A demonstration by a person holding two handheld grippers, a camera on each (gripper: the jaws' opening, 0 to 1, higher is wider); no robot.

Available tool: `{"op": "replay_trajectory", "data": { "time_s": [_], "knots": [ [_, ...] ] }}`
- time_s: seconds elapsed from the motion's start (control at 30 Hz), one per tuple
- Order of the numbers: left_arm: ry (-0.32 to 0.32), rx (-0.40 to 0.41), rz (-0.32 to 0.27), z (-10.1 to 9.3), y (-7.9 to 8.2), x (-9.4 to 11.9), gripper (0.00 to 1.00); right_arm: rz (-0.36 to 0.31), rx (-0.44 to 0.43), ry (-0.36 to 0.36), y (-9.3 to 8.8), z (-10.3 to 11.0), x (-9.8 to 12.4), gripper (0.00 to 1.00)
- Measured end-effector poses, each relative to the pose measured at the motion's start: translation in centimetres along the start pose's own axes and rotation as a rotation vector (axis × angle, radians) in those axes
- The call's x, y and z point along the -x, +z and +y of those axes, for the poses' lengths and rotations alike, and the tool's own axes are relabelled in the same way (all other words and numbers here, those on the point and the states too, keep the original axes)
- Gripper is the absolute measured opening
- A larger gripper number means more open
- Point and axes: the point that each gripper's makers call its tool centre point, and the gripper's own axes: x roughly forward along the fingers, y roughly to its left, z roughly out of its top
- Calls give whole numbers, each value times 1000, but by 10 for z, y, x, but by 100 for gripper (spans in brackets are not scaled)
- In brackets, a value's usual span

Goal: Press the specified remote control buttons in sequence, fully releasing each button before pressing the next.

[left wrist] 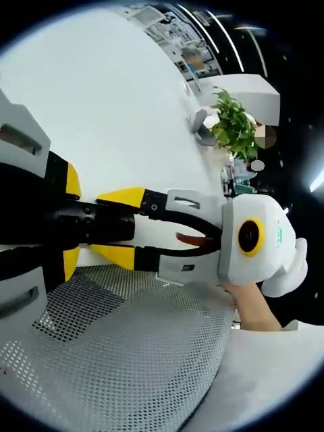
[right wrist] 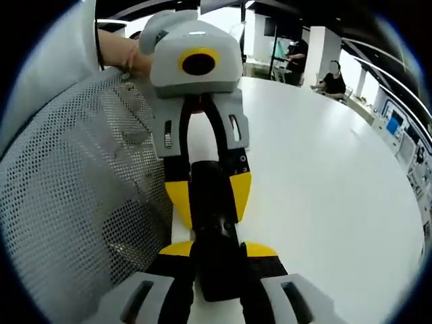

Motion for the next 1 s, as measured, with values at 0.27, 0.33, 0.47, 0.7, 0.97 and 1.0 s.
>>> {"op": "replay_trajectory", "data": {
  "time_s": [0.27, 0.33, 0.47, 0.7, 0.97, 1.0],
  "knots": [
    [21, 15, 102, 0, -5, 5, 25, -3, -8, -7, 2, 1, -1, 22],
    [39, 32, 146, 2, -7, 7, 26, -6, -15, -12, 3, 0, -2, 21],
    [94, 127, 148, 6, -8, 17, 27, -12, -33, -17, 3, -1, -2, 21],
    [221, 225, 105, 23, 2, 56, 29, -20, -48, -20, 3, 0, -1, 21],
    [389, 315, -78, 45, 32, 108, 38, -45, -78, -17, 4, -1, -1, 21],
    [418, 300, -97, 48, 35, 113, 38, -45, -78, -17, 4, -1, -1, 21]
  ]
}}
